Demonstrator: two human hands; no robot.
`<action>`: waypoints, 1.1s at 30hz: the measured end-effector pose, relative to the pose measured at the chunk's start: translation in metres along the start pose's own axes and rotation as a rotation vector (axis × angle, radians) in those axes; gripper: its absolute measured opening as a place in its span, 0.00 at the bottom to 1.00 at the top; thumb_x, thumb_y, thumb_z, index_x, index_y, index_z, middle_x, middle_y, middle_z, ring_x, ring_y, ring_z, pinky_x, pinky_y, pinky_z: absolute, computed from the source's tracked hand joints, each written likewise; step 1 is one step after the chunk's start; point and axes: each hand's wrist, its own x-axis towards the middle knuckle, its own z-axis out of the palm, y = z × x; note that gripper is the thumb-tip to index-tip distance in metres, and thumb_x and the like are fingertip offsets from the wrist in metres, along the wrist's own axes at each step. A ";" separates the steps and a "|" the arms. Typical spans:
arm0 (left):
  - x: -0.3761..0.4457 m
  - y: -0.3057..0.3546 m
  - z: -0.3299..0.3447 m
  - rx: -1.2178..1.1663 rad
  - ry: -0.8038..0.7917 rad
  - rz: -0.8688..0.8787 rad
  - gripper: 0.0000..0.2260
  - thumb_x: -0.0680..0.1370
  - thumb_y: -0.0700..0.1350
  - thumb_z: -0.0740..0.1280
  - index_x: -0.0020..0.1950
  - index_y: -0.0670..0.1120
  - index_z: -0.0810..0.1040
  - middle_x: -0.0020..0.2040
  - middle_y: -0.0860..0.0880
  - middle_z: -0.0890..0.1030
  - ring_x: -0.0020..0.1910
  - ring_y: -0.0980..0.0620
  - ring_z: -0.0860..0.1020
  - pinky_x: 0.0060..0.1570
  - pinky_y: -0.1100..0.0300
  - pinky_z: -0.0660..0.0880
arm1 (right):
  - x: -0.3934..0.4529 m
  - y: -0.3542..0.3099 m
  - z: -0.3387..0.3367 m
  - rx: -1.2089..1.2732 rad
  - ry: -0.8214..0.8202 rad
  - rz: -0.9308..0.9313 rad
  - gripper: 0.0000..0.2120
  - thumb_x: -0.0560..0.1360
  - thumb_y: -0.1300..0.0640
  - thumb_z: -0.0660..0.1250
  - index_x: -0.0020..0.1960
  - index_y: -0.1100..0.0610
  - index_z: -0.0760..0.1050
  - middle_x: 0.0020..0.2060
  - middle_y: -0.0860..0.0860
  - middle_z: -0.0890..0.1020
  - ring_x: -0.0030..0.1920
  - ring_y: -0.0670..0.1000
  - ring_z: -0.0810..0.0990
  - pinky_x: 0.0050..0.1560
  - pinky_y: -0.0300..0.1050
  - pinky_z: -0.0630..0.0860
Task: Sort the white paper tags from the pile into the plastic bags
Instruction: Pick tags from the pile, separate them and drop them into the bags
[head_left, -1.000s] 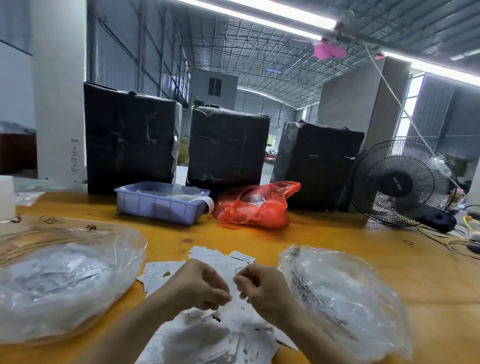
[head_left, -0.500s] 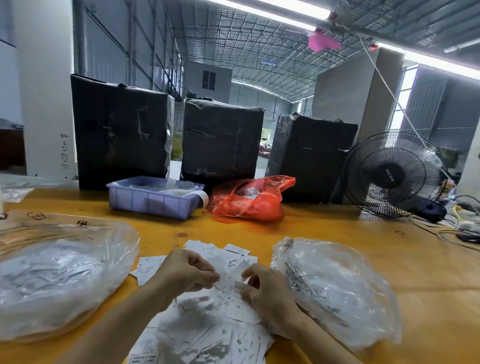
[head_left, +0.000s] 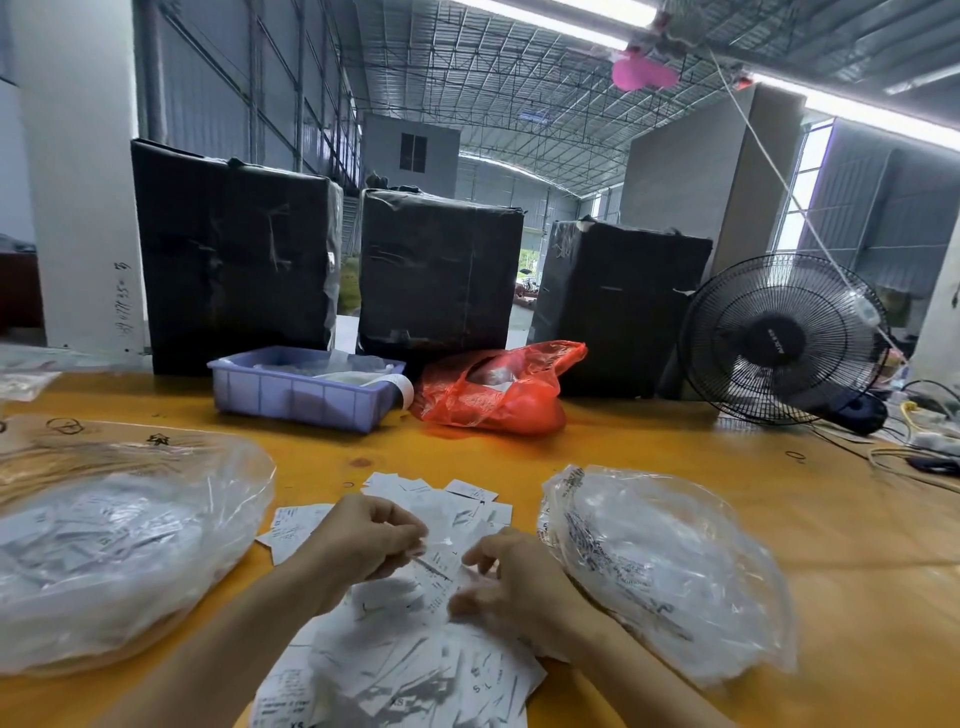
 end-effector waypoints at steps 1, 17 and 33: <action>0.001 -0.001 0.000 0.017 0.006 -0.012 0.09 0.77 0.30 0.64 0.40 0.37 0.80 0.31 0.43 0.77 0.26 0.53 0.73 0.25 0.67 0.70 | -0.001 -0.001 -0.001 0.031 -0.005 0.027 0.26 0.65 0.46 0.77 0.58 0.55 0.78 0.46 0.47 0.76 0.47 0.46 0.74 0.48 0.40 0.72; -0.004 0.006 -0.004 0.238 0.118 0.121 0.07 0.66 0.32 0.75 0.32 0.41 0.81 0.29 0.47 0.81 0.31 0.51 0.77 0.35 0.60 0.75 | -0.007 -0.002 -0.012 0.195 -0.036 0.138 0.17 0.62 0.55 0.80 0.45 0.56 0.77 0.35 0.46 0.76 0.35 0.44 0.73 0.31 0.35 0.70; -0.002 0.006 -0.005 0.184 0.051 0.080 0.06 0.70 0.40 0.75 0.39 0.38 0.82 0.21 0.54 0.73 0.24 0.57 0.68 0.25 0.67 0.66 | -0.002 -0.003 -0.032 1.343 0.023 0.373 0.14 0.68 0.77 0.68 0.51 0.68 0.74 0.44 0.66 0.80 0.38 0.60 0.84 0.35 0.43 0.80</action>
